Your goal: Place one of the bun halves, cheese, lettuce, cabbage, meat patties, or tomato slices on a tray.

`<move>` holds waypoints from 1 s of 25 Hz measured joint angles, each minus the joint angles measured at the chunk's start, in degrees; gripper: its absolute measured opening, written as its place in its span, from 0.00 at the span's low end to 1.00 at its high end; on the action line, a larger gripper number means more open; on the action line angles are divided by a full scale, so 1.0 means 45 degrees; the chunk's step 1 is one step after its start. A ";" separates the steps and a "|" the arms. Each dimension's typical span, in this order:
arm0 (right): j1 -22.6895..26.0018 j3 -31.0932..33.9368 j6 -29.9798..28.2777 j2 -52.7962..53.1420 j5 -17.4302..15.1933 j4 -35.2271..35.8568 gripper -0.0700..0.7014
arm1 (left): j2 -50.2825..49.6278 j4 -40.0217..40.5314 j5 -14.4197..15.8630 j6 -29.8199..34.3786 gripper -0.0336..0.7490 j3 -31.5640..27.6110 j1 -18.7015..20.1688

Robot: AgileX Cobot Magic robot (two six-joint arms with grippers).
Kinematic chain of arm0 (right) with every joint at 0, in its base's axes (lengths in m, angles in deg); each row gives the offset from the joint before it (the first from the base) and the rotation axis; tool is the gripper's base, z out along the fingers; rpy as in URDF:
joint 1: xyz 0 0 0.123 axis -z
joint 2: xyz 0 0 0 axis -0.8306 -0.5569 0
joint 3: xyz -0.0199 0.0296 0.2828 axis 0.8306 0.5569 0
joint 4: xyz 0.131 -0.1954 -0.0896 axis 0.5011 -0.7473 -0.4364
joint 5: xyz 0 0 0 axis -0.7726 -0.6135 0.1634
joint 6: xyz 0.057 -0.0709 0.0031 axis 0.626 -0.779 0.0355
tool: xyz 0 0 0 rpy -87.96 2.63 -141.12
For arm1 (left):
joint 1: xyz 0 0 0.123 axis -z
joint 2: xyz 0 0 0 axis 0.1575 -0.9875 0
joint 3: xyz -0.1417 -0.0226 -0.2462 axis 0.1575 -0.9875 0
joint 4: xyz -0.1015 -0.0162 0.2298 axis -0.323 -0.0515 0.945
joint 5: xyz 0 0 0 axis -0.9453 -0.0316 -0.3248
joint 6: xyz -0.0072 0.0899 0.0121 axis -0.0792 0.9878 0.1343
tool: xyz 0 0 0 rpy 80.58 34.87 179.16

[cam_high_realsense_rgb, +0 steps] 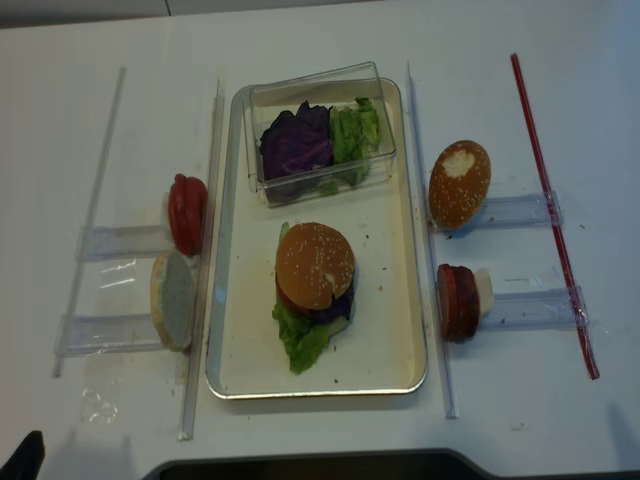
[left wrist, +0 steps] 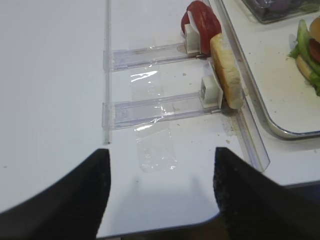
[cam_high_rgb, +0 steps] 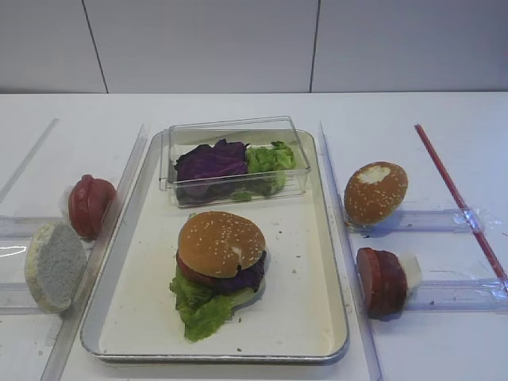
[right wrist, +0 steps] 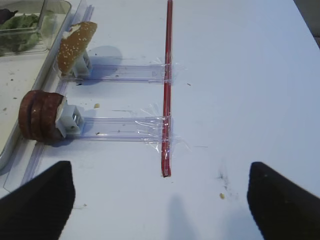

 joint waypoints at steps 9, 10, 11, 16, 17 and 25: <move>0.0000 0.0000 0.0000 0.0000 0.0000 0.0000 0.99 | 0.0000 0.0000 0.0000 0.0000 0.59 0.0000 0.0000; 0.0000 0.0000 0.0000 0.0000 0.0000 0.0000 0.99 | 0.0000 0.0000 0.0000 0.0000 0.59 0.0000 0.0000; 0.0000 0.0000 0.0000 0.0000 0.0000 0.0000 0.99 | 0.0000 0.0000 0.0000 0.0000 0.59 0.0000 0.0000; 0.0000 0.0000 0.0000 0.0000 0.0000 0.0000 0.99 | 0.0000 0.0000 0.0000 0.0000 0.59 0.0000 0.0000; 0.0000 0.0000 -0.0009 0.0000 0.0000 0.0000 0.99 | 0.0000 0.0000 0.0000 0.0000 0.59 0.0000 0.0000; 0.0000 0.0000 -0.0009 0.0000 0.0000 0.0000 0.99 | 0.0000 0.0000 0.0000 0.0000 0.59 0.0000 0.0000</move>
